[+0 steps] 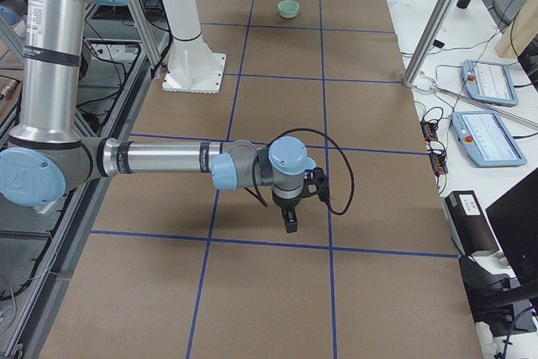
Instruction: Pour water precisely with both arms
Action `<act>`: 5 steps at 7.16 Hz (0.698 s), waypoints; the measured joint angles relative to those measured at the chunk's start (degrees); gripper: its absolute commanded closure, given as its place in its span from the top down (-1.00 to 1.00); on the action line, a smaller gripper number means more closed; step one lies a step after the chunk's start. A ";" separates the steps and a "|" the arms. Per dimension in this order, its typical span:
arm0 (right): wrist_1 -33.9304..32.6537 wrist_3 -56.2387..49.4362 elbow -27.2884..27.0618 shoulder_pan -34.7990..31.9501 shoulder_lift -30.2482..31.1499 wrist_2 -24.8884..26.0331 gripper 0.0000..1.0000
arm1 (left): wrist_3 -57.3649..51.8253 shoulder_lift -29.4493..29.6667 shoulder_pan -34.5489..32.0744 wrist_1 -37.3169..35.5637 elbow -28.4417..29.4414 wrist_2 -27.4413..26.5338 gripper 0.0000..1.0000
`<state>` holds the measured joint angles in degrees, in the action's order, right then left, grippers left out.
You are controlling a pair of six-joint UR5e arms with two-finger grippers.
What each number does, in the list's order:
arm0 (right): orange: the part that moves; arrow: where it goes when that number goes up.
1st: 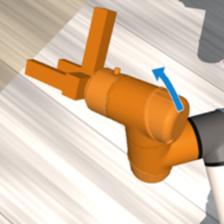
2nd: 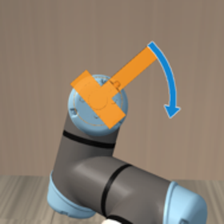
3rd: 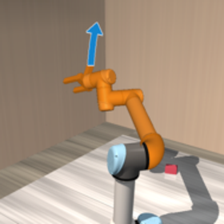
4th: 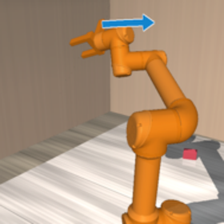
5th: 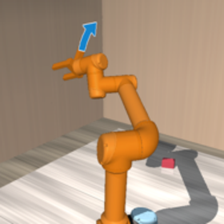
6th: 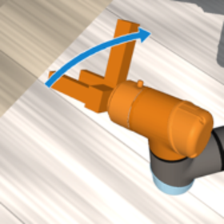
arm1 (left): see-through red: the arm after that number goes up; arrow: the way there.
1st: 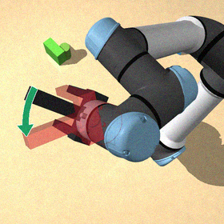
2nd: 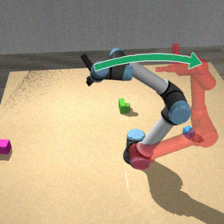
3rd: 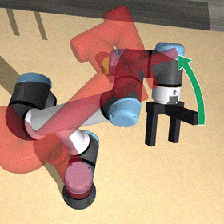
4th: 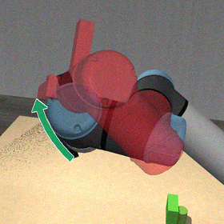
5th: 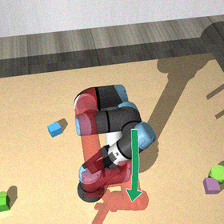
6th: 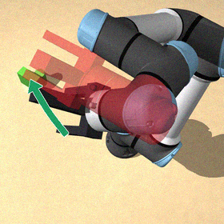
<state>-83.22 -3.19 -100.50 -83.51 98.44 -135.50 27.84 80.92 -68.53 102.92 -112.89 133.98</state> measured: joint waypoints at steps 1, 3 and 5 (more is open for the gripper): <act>0.17 -0.01 1.10 0.79 -0.76 0.18 0.99 | 0.33 0.44 1.84 -0.02 1.49 -0.98 1.00; 0.38 0.01 2.09 1.21 -1.24 -0.23 0.99 | 3.46 6.82 4.87 0.15 10.04 -1.55 1.00; 0.42 0.02 2.25 1.43 -1.30 -0.47 0.99 | 5.88 11.04 9.78 1.14 15.94 -2.37 1.00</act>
<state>-82.80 -3.17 -98.25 -82.08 97.14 -135.97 33.72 91.96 -58.74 104.06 -96.94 131.60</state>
